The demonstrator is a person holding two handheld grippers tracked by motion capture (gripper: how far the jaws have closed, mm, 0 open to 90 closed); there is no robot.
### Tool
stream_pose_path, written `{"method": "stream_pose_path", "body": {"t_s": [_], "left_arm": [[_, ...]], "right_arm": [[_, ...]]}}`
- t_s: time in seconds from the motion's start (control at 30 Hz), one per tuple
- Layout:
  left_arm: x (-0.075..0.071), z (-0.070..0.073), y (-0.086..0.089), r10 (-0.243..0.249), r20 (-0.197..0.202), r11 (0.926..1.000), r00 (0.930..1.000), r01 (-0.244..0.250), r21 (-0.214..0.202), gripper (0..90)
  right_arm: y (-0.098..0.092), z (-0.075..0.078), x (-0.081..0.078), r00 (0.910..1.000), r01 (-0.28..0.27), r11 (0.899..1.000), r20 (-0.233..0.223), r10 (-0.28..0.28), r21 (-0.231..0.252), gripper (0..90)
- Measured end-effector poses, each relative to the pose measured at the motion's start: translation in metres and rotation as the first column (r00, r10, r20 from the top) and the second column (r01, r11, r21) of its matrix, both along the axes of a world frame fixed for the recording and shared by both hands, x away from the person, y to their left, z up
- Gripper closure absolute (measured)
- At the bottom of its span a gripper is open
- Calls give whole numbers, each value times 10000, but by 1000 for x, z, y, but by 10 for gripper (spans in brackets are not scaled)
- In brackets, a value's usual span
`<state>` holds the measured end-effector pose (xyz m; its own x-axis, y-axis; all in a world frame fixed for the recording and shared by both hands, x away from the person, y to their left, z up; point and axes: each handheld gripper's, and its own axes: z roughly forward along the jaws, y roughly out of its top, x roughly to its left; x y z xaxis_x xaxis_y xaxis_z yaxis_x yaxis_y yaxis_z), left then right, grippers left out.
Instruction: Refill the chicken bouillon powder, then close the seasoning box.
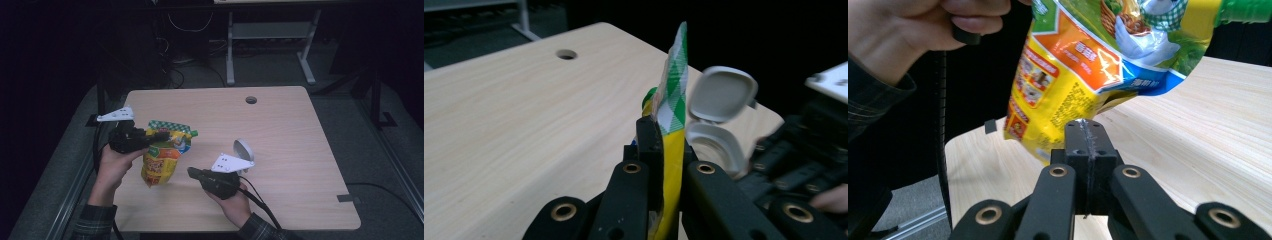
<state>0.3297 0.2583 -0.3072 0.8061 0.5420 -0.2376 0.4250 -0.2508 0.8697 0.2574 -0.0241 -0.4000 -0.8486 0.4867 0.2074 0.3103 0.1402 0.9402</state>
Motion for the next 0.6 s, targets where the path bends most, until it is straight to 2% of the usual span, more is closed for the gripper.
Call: {"method": "stream_pose_path", "body": {"t_s": [0.1,0.23,0.27,0.43,0.5,0.6], "left_arm": [[9,-9,1,322,279,9994,9991,-318,-146,900],[17,-14,1,537,444,9986,9976,-536,-42,899],[18,-15,1,616,489,9981,9969,-616,-20,899],[31,-25,-2,851,865,9960,9926,-872,202,899],[38,-30,-4,1018,834,9946,9913,-1032,127,899],[46,-38,-8,1164,1096,9930,9871,-1177,50,898]], "right_arm": [[-7,2,0,9999,-12,9998,141,15,-193,899],[-15,2,1,9999,-18,9997,108,20,-260,899],[-20,2,2,9996,91,9991,282,-79,-415,899],[-37,3,2,9994,165,9985,307,-149,-513,898],[-40,3,2,9993,210,9987,309,-195,-472,898],[-50,4,1,9994,176,9988,317,-162,-464,898]]}}
